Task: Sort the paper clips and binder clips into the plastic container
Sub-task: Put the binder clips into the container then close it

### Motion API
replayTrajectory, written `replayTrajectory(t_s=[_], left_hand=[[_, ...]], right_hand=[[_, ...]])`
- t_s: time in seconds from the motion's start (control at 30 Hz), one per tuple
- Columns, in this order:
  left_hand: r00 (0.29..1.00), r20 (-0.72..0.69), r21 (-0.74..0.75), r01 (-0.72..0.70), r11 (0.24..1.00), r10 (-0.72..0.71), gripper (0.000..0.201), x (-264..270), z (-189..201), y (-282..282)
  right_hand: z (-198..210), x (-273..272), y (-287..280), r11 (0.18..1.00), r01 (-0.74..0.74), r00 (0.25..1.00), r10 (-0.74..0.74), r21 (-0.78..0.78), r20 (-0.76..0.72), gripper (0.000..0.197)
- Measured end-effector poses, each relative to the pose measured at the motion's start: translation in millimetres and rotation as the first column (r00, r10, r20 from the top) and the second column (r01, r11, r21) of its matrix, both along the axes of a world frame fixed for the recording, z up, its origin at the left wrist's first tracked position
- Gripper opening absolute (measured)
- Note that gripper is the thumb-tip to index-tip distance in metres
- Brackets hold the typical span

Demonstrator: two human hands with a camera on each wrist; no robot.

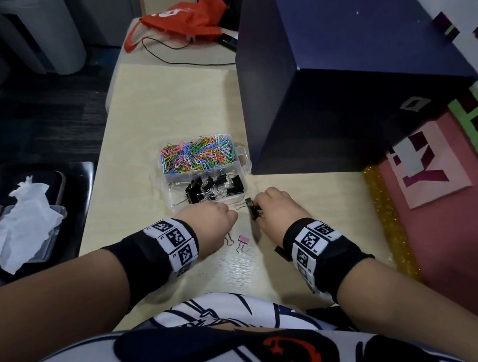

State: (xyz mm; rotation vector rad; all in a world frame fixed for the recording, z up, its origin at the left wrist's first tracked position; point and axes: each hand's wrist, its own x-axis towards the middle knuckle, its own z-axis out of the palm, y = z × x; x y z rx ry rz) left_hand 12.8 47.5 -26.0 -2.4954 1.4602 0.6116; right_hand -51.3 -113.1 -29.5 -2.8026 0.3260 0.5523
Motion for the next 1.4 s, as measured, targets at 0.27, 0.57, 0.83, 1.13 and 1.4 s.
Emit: replayTrajectory(t_s=[0.27, 0.57, 0.83, 1.13, 1.4], left_hand=[[0.977, -0.036, -0.327, -0.212, 0.921, 0.212, 0.033, 13.7, 12.5, 15.1], [0.895, -0.005, -0.380, -0.414, 0.827, 0.446, 0.034, 44.5, 22.0, 41.7], [0.990, 0.012, -0.378, -0.124, 0.918, 0.139, 0.031, 13.3, 17.4, 18.2], [0.954, -0.038, -0.106, 0.291, 0.951, -0.296, 0.037, -12.0, -4.8, -7.8], [0.992, -0.027, -0.014, 0.123, 0.992, -0.124, 0.036, -1.7, -15.3, -3.5]], right_hand=[[6.8, 2.0, -4.4, 0.986, 0.142, 0.986, -0.149, 0.088, 0.075, 0.021], [37.8, 23.1, 5.0, 0.949, 0.109, 0.895, -0.223, 0.294, 0.386, 0.015], [40.1, 21.1, -12.6, 0.936, 0.352, 0.936, -0.352, 0.018, 0.011, 0.037], [21.1, -4.1, -17.2, 0.887, 0.385, 0.773, -0.460, -0.254, -0.436, 0.095], [16.8, -7.5, -7.8, 0.898, 0.440, 0.877, -0.427, 0.011, -0.220, 0.062]])
